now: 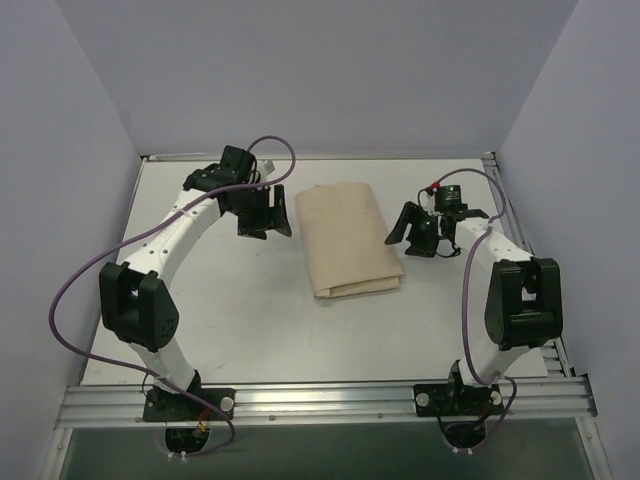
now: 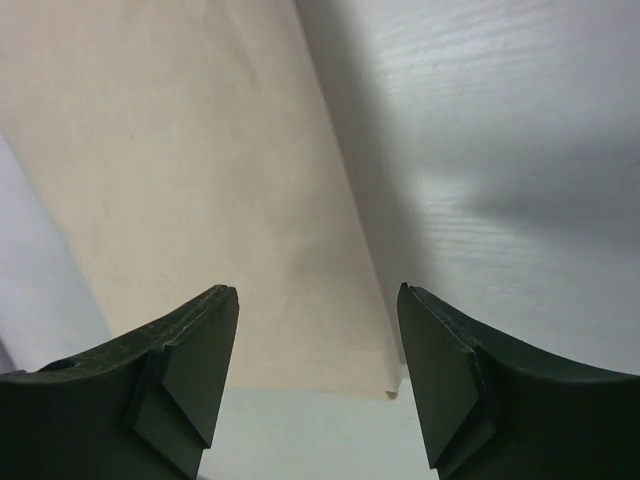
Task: Open and lay out the surgical kit
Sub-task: Move the surgical kit at the center of the board, then open the surgical kit at the center of the board.
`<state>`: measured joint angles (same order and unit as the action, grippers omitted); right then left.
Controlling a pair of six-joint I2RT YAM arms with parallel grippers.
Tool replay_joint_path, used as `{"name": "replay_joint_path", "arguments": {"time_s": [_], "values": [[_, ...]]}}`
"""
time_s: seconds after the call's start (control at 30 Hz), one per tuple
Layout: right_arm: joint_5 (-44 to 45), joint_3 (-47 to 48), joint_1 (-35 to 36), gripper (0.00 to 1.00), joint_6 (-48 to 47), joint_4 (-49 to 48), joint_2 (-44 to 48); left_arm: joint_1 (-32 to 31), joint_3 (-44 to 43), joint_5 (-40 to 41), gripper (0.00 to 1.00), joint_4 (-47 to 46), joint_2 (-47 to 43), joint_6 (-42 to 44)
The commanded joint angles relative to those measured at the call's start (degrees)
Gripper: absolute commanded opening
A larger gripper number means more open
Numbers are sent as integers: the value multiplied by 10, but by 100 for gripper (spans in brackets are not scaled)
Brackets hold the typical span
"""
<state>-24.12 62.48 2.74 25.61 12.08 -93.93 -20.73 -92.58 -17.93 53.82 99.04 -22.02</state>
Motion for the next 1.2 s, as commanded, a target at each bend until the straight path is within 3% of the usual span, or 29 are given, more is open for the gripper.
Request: {"name": "replay_joint_path", "arguments": {"time_s": [0.0, 0.33, 0.6, 0.77, 1.0, 1.17], "values": [[-108, -40, 5, 65, -10, -33, -2, -18, -34, -17, 77, -13, -9, -7], [-115, -56, 3, 49, -20, -50, -25, -55, -52, 15, 74, 12, -22, -8], [-42, -59, 0, 57, -58, -3, -1, -74, -43, 35, 73, 18, -33, -12], [-69, -72, -4, 55, -62, -20, -8, -84, -45, 37, 73, 20, -29, -11], [-100, -70, -4, 37, -54, -34, -1, -92, -52, 39, 73, 23, -25, -7], [-117, -73, -3, 19, -48, -42, 10, -97, -58, 43, 72, 26, -25, -8]]}}
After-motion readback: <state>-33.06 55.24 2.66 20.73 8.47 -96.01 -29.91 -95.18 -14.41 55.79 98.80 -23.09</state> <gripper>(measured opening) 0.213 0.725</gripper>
